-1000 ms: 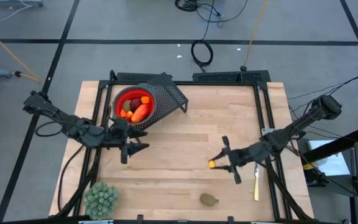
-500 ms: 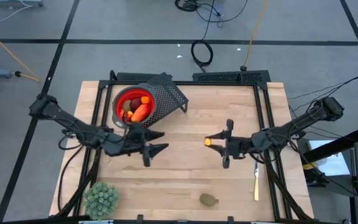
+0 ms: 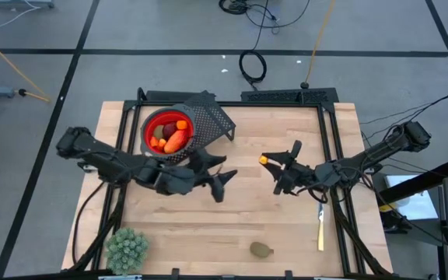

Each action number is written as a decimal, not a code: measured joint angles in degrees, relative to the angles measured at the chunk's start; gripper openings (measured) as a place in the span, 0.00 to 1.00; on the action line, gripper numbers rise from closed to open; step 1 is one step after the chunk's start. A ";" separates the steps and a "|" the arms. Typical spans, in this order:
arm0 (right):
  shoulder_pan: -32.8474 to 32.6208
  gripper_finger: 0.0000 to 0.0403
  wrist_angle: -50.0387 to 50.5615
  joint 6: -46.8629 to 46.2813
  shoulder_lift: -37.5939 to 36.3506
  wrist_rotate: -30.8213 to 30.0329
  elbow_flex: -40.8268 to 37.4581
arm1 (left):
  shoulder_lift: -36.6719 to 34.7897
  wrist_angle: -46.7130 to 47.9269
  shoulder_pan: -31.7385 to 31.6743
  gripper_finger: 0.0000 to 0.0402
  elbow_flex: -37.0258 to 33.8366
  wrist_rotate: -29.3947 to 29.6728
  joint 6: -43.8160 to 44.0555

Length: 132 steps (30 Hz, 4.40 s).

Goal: Pick & Place Fruit
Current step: Put the peach into the red strainer bowl on the shelf

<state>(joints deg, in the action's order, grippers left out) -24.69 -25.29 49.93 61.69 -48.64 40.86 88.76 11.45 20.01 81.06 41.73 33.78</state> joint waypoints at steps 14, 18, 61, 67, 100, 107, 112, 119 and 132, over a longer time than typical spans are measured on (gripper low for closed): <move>1.11 0.29 0.28 5.44 0.09 -4.09 0.00 | 10.72 2.13 -4.04 0.68 11.36 -1.16 0.21; 1.11 0.29 0.26 5.44 0.31 -3.86 0.00 | 12.08 1.85 -4.73 0.68 11.43 -1.16 1.63; 1.49 0.29 -13.93 12.41 11.73 -1.60 0.00 | 16.73 -0.36 -8.14 0.68 11.45 -2.87 -0.66; 1.77 0.29 -15.94 14.21 12.99 -1.01 0.00 | 16.73 0.76 -8.40 0.68 11.45 -4.09 -0.68; 2.68 0.29 -15.94 12.05 13.03 -0.88 0.00 | 16.71 1.18 -8.42 0.21 11.43 -5.70 -1.93; 2.40 0.37 -16.11 10.17 13.00 -0.57 0.00 | 16.71 1.24 -8.42 0.21 11.43 -6.08 -2.09; 2.01 0.46 -15.29 9.25 12.94 -1.11 0.00 | 16.71 1.33 -8.42 0.21 11.41 -6.05 -2.23; -0.56 0.52 -14.73 9.23 12.97 -11.00 0.00 | 16.66 1.31 -8.42 0.21 11.41 -5.88 -2.69; -4.17 0.51 -11.26 8.76 12.87 -30.71 -0.03 | 16.49 0.49 -7.80 0.21 11.41 -5.70 -3.04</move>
<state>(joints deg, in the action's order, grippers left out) -28.86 -36.55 58.68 74.55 -79.35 40.83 105.25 11.94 12.21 92.47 36.03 30.74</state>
